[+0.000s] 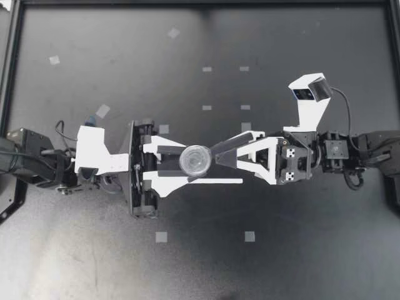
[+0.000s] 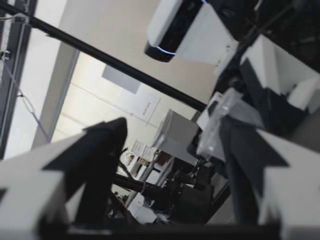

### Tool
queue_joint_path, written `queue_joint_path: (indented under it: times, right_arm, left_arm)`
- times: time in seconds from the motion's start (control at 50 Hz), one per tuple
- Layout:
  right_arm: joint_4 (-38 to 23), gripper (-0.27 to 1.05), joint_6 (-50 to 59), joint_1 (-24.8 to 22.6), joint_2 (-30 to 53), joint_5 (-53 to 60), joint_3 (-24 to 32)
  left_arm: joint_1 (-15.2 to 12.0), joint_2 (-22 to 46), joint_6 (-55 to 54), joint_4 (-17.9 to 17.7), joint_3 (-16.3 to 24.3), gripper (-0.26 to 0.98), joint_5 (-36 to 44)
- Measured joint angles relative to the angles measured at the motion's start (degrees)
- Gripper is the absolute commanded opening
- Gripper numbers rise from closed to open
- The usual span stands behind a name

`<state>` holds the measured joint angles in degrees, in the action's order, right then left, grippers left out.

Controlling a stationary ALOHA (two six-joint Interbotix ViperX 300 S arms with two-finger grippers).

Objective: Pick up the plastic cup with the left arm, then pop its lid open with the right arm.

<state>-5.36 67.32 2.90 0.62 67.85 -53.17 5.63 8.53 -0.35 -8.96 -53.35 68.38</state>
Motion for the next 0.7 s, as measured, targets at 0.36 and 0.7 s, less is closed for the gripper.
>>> queue_joint_path:
  times: [0.36, 0.7]
  right_arm:
    - [-5.98, 0.68, -0.44, 2.81, -7.91, 1.14, 0.97]
    - [-23.29, 0.68, -21.36, 7.21, -11.6, -16.79, -0.18]
  left_arm:
    - [0.88, 0.79, -0.88, 0.0, -1.14, 0.1, -0.62]
    - [0.88, 0.7, -4.31, -0.09, -1.23, 0.1, -0.62]
